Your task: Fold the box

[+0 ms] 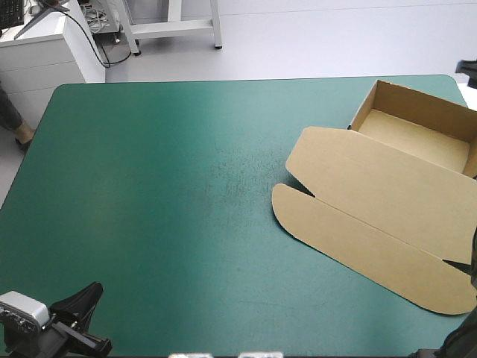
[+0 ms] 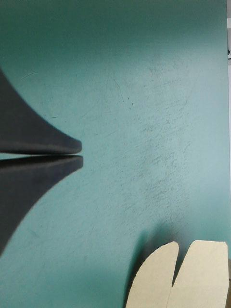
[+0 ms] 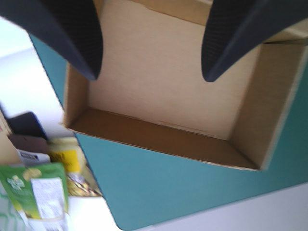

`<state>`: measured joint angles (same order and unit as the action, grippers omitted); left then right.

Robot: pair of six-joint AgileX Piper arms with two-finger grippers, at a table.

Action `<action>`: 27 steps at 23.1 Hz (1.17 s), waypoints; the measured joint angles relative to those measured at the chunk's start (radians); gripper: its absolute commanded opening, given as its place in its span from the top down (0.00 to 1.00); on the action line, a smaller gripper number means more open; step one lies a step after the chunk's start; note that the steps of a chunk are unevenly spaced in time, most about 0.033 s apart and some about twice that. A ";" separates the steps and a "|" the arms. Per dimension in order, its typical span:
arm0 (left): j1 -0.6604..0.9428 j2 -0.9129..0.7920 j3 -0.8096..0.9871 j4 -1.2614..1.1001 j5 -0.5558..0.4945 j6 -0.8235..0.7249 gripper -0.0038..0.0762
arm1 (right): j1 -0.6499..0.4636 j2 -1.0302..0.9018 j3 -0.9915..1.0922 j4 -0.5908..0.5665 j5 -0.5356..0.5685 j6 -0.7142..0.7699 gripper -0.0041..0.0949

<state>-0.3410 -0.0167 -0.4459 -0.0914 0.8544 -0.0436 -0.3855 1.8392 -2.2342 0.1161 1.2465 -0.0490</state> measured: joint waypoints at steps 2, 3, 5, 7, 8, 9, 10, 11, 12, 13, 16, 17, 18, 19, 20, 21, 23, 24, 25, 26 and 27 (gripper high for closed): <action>0.000 0.000 0.000 0.000 0.000 0.000 0.96 | 0.052 -0.065 0.006 0.026 0.000 -0.013 0.75; 0.000 0.000 0.000 0.000 0.000 0.000 0.96 | 0.084 -0.101 0.014 0.034 0.000 -0.025 0.86; 0.000 0.000 0.000 0.000 0.000 0.000 0.96 | 0.147 -0.169 0.042 0.043 0.000 -0.054 0.97; 0.000 0.000 0.000 0.000 0.000 0.000 0.96 | 0.214 -0.249 0.091 0.052 0.001 -0.088 0.97; 0.000 0.000 0.000 0.000 0.000 0.000 0.96 | 0.257 -0.292 0.133 0.055 0.001 -0.100 0.97; 0.000 0.000 0.000 0.000 0.000 0.000 0.96 | 0.284 -0.335 0.164 0.056 0.001 -0.111 0.97; 0.000 0.000 0.000 0.000 0.000 0.000 0.96 | 0.316 -0.370 0.198 0.056 0.001 -0.117 0.97; 0.000 0.000 0.000 0.000 0.000 0.000 0.96 | 0.345 -0.422 0.252 0.055 0.001 -0.124 0.97; 0.000 0.000 0.000 0.000 0.000 0.000 0.96 | 0.371 -0.458 0.290 0.051 0.002 -0.127 0.97; 0.000 0.000 0.000 0.000 0.000 0.000 0.96 | 0.411 -0.546 0.389 0.031 0.002 -0.129 0.97; 0.000 0.000 0.000 0.000 0.000 0.000 0.96 | 0.436 -0.720 0.594 0.011 -0.013 -0.129 0.97; 0.000 0.000 0.000 0.000 0.000 0.000 0.96 | 0.439 -0.818 0.706 0.003 -0.042 -0.129 0.97; 0.000 0.000 0.000 0.000 0.000 0.000 0.96 | 0.440 -0.858 0.752 0.001 -0.056 -0.129 0.97; 0.000 0.000 0.000 0.000 0.000 0.000 0.96 | 0.441 -0.959 0.871 0.001 -0.087 -0.129 0.97; 0.000 0.000 0.000 0.000 0.000 0.000 0.96 | 0.441 -1.000 0.932 0.001 -0.100 -0.129 0.97; 0.000 0.000 0.000 0.000 0.000 0.000 0.96 | 0.441 -1.101 1.061 -0.006 -0.129 -0.129 0.97; 0.000 0.000 0.000 0.000 0.000 0.000 0.96 | 0.441 -1.251 1.248 -0.010 -0.178 -0.129 0.97; 0.000 0.000 0.000 0.000 0.000 0.000 0.96 | 0.441 -1.319 1.350 -0.012 -0.214 -0.129 0.97; 0.000 0.000 0.000 0.000 0.000 0.000 0.96 | 0.441 -1.385 1.422 -0.012 -0.243 -0.129 0.97; 0.000 0.000 0.000 0.000 0.000 0.000 0.96 | 0.441 -1.447 1.501 -0.012 -0.274 -0.129 0.97; 0.000 0.000 0.000 0.000 0.000 0.000 0.96 | 0.441 -1.502 1.579 -0.009 -0.303 -0.129 0.97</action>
<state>-0.3410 -0.0167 -0.4459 -0.0914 0.8544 -0.0436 0.0551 0.3369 -0.6548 0.1067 0.9434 -0.1782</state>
